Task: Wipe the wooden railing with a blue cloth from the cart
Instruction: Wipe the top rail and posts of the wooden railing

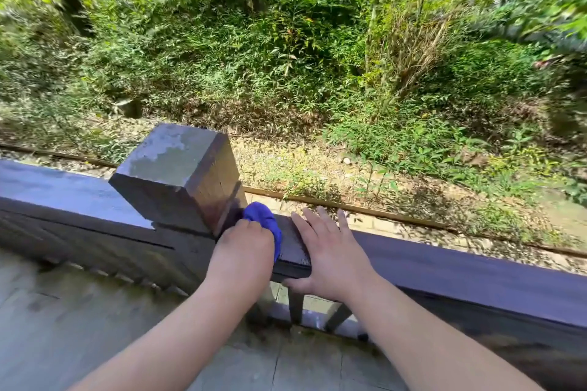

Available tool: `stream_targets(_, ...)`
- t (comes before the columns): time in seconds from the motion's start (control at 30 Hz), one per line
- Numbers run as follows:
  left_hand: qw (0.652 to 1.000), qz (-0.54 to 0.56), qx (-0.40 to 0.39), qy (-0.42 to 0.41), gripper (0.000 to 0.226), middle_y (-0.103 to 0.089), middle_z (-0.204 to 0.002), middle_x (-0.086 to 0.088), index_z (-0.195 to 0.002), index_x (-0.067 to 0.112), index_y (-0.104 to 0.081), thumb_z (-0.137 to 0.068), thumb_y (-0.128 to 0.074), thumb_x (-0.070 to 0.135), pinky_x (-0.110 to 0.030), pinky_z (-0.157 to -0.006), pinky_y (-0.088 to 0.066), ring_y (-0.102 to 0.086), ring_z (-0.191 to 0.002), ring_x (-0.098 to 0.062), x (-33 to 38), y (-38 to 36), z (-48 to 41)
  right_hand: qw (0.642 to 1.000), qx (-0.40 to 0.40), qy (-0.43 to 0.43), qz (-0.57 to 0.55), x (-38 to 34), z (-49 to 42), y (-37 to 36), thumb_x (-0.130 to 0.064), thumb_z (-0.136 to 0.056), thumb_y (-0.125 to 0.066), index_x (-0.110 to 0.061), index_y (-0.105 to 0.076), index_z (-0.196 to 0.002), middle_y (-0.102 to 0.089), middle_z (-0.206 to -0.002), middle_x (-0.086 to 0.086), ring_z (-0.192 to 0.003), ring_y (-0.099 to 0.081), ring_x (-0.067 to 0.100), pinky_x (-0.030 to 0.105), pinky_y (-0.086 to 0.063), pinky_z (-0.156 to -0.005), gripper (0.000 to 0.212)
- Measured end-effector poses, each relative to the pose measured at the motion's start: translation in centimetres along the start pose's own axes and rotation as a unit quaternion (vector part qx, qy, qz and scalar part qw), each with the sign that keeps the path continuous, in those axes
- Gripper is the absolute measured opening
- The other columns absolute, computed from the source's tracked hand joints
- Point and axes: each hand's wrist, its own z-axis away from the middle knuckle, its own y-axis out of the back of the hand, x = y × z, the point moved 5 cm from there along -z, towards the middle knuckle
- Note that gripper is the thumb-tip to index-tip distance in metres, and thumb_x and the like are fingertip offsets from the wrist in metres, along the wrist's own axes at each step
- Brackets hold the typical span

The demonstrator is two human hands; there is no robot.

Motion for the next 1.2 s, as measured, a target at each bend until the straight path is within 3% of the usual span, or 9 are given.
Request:
stream_targets(0.13, 0.998, 0.051, 0.018, -0.025, 0.017, -0.059, -0.098, 0.0, -0.101, 0.021, -0.056, -0.086, -0.048, 0.018, -0.032, -0.07, -0.043, -0.053, -0.094, -0.022, 2.5, 0.0, 0.3, 1.0, -0.005, -0.014, 0.003, 2.1, 1.4, 0.4, -0.095, -0.069, -0.04, -0.026, -0.002, -0.163, -0.012, -0.172, 0.005, -0.158, -0.001, 0.03, 0.062, 0.008, -0.123, 0.123)
stream_targets(0.27, 0.988, 0.11, 0.056, -0.097, 0.013, -0.062, -0.078, -0.005, -0.081, 0.015, -0.062, -0.069, -0.066, 0.012, -0.038, -0.057, -0.05, -0.057, -0.073, -0.028, 8.7, 0.1, 0.7, 0.999, -0.025, -0.022, 0.0, 4.9, 3.6, 1.2, -0.092, -0.067, -0.04, -0.028, 0.002, -0.163, -0.008, -0.172, 0.005, -0.158, 0.002, 0.029, 0.06, 0.009, -0.124, 0.122)
stream_targets(0.37, 0.974, 0.139, 0.123, -0.131, 0.008, -0.063, -0.08, -0.005, -0.079, 0.015, -0.063, -0.073, -0.066, 0.01, -0.041, -0.066, -0.05, -0.056, -0.073, -0.029, 13.0, 0.7, 0.4, 0.999, -0.028, -0.026, 0.008, 7.9, 6.5, 2.3, -0.09, -0.071, -0.045, -0.03, 0.005, -0.162, -0.009, -0.172, 0.005, -0.157, 0.001, 0.028, 0.06, 0.007, -0.124, 0.12)
stream_targets(0.5, 0.953, 0.192, 0.187, -0.144, 0.011, -0.066, -0.085, -0.002, -0.084, 0.016, -0.07, -0.074, -0.075, 0.015, -0.036, -0.075, -0.046, -0.059, -0.08, -0.027, 17.7, 2.5, -0.2, 0.998, -0.012, -0.053, -0.013, 13.1, 11.7, 3.9, -0.095, -0.071, -0.038, -0.027, -0.004, -0.163, -0.013, -0.172, 0.005, -0.157, -0.001, 0.029, 0.059, 0.001, -0.125, 0.12)
stream_targets(0.63, 0.944, 0.249, 0.151, -0.156, 0.018, -0.066, -0.088, 0.0, -0.085, 0.017, -0.071, -0.072, -0.083, 0.02, -0.038, -0.079, -0.048, -0.06, -0.084, -0.027, 24.8, 4.1, -0.2, 0.996, -0.01, -0.088, -0.018, 19.2, 17.6, 4.9, -0.09, -0.074, -0.046, -0.027, -0.004, -0.163, -0.011, -0.172, 0.006, -0.157, -0.002, 0.028, 0.057, 0.0, -0.126, 0.117)
stream_targets(0.73, 0.942, 0.267, 0.117, -0.165, 0.015, -0.065, -0.094, 0.003, -0.089, 0.02, -0.07, -0.076, -0.078, 0.021, -0.034, -0.081, -0.05, -0.059, -0.091, -0.023, 31.9, 5.5, 0.5, 0.994, -0.004, -0.109, -0.03, 23.6, 22.3, 5.3, -0.085, -0.075, -0.051, -0.027, -0.006, -0.163, -0.013, -0.171, 0.006, -0.157, -0.003, 0.028, 0.059, -0.003, -0.125, 0.114)
stream_targets(0.9, 0.942, 0.273, 0.111, -0.161, 0.018, -0.068, -0.102, 0.006, -0.097, 0.021, -0.073, -0.079, -0.074, 0.022, -0.032, -0.082, -0.052, -0.061, -0.095, -0.02, 40.9, 7.0, 0.9, 0.991, -0.006, -0.135, -0.014, 30.3, 28.7, 5.8, -0.092, -0.07, -0.043, -0.026, -0.008, -0.162, -0.016, -0.171, 0.009, -0.157, -0.004, 0.034, 0.063, -0.004, -0.124, 0.118)
stream_targets(1.07, 0.942, 0.268, 0.104, -0.173, 0.018, -0.072, -0.093, 0.012, -0.088, 0.026, -0.078, -0.071, -0.084, 0.022, -0.025, -0.074, -0.053, -0.066, -0.085, -0.013, 47.6, 9.0, 0.6, 0.985, -0.024, -0.173, 0.004, 36.9, 34.1, 6.0, -0.099, -0.063, -0.039, -0.027, -0.006, -0.162, -0.014, -0.171, 0.009, -0.156, -0.004, 0.035, 0.063, -0.004, -0.124, 0.127)
stream_targets(1.2, 0.933, 0.274, 0.107, -0.206, 0.021, -0.073, -0.087, 0.008, -0.082, 0.023, -0.079, -0.065, -0.088, 0.019, -0.024, -0.071, -0.054, -0.068, -0.08, -0.016, 51.3, 10.2, 0.0, 0.977, -0.038, -0.208, 0.016, 40.8, 37.1, 6.0, -0.096, -0.066, -0.048, -0.027, -0.007, -0.162, -0.014, -0.17, 0.005, -0.156, -0.005, 0.034, 0.064, -0.006, -0.123, 0.126)
